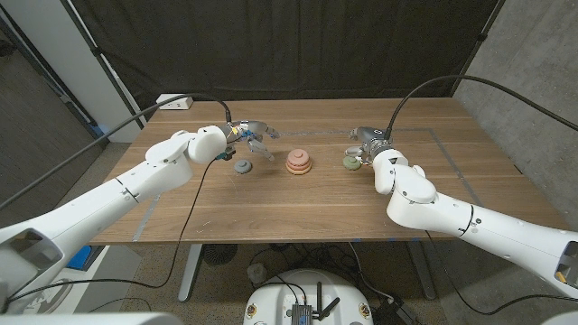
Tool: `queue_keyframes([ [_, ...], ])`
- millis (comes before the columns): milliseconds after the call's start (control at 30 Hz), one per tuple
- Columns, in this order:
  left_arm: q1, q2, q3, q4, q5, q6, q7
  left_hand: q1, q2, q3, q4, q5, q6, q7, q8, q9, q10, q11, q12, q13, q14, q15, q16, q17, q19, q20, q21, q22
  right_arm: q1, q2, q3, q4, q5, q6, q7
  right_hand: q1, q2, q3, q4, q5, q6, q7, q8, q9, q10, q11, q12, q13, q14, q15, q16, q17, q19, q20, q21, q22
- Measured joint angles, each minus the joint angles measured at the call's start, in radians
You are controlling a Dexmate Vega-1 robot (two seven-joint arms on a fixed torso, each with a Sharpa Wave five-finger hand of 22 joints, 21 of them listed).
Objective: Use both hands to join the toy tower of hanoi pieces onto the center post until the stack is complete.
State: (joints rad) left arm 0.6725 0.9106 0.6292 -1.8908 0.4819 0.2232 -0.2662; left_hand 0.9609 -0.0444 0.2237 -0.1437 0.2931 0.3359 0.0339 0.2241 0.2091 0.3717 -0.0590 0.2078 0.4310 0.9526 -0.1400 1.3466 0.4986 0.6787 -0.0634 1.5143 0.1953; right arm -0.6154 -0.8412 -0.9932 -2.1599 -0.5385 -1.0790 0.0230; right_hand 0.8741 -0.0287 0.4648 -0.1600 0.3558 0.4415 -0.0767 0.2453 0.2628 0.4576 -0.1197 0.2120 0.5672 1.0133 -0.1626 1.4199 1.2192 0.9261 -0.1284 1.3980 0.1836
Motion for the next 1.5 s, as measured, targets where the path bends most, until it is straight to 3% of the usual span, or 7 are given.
queue_keyframes([
  [367, 0.08, 0.025, -0.047, -0.045, -0.024, 0.059, 0.092, 0.005, 0.005, 0.0, 0.0, 0.0, 0.021, 0.001, 0.0, 0.0, 0.016, -0.005, 0.0, -0.005, 0.002, 0.002, 0.0, 0.0, 0.001, -0.001, 0.0, 0.0, -0.011, 0.0, 0.024, 0.015, -0.013, 0.038, 0.004, 0.0, 0.0, 0.0, 0.0, 0.0, 0.0, 0.0, 0.0, 0.005, 0.0, 0.0, -0.005, -0.002, 0.0, 0.0, 0.0, 0.001, 0.004, 0.004, 0.0, 0.0],
  [500, 0.08, 0.025, -0.047, -0.045, -0.035, 0.078, 0.126, 0.005, 0.005, 0.005, -0.006, 0.0, 0.027, -0.005, 0.0, 0.0, 0.028, -0.007, 0.004, -0.005, 0.002, 0.002, 0.007, 0.0, 0.001, -0.001, 0.0, 0.0, -0.017, 0.0, 0.034, 0.017, -0.013, 0.038, 0.004, 0.0, 0.0, 0.0, 0.0, 0.0, 0.0, 0.0, 0.0, 0.005, 0.0, 0.0, -0.005, -0.002, 0.0, 0.0, 0.0, 0.001, 0.007, 0.0, 0.0, 0.0],
  [533, 0.119, 0.034, -0.071, -0.063, -0.035, 0.079, 0.128, 0.005, 0.005, 0.006, -0.005, 0.0, 0.029, -0.008, 0.0, 0.0, 0.028, -0.007, 0.008, -0.006, 0.002, 0.002, 0.007, 0.0, 0.001, -0.001, 0.001, 0.0, -0.018, 0.0, 0.035, 0.018, -0.021, 0.054, 0.009, 0.0, 0.0, 0.0, 0.0, 0.0, 0.0, 0.0, 0.0, 0.005, 0.0, 0.0, -0.005, -0.002, 0.0, 0.0, 0.0, 0.001, 0.008, 0.0, 0.0, 0.0],
  [600, 0.136, 0.037, -0.081, -0.069, -0.042, 0.088, 0.144, 0.005, 0.005, 0.005, -0.005, 0.0, 0.034, -0.008, 0.0, 0.0, 0.034, -0.013, 0.008, -0.009, 0.002, 0.003, 0.007, 0.0, 0.001, -0.001, 0.006, 0.0, -0.022, 0.0, 0.041, 0.018, -0.024, 0.06, 0.009, 0.0, 0.0, 0.0, 0.0, 0.0, 0.0, 0.0, 0.0, 0.005, 0.0, 0.0, -0.005, -0.002, 0.0, 0.0, 0.0, 0.001, 0.011, -0.004, 0.0, 0.0],
  [1500, 0.312, 0.07, -0.158, -0.162, -0.104, 0.251, 0.36, 0.01, 0.017, 0.008, -0.008, 0.007, 0.064, -0.011, 0.005, 0.0, 0.06, -0.019, 0.008, -0.014, 0.014, -0.003, 0.015, 0.0, 0.01, -0.003, 0.006, 0.0, -0.069, 0.012, 0.09, 0.027, -0.051, 0.116, 0.026, 0.0, 0.0, 0.002, -0.002, 0.0, 0.0, 0.0, 0.0, 0.004, 0.0, 0.0, -0.005, -0.007, 0.0, 0.0, 0.004, 0.001, 0.011, -0.004, 0.0, 0.0],
])
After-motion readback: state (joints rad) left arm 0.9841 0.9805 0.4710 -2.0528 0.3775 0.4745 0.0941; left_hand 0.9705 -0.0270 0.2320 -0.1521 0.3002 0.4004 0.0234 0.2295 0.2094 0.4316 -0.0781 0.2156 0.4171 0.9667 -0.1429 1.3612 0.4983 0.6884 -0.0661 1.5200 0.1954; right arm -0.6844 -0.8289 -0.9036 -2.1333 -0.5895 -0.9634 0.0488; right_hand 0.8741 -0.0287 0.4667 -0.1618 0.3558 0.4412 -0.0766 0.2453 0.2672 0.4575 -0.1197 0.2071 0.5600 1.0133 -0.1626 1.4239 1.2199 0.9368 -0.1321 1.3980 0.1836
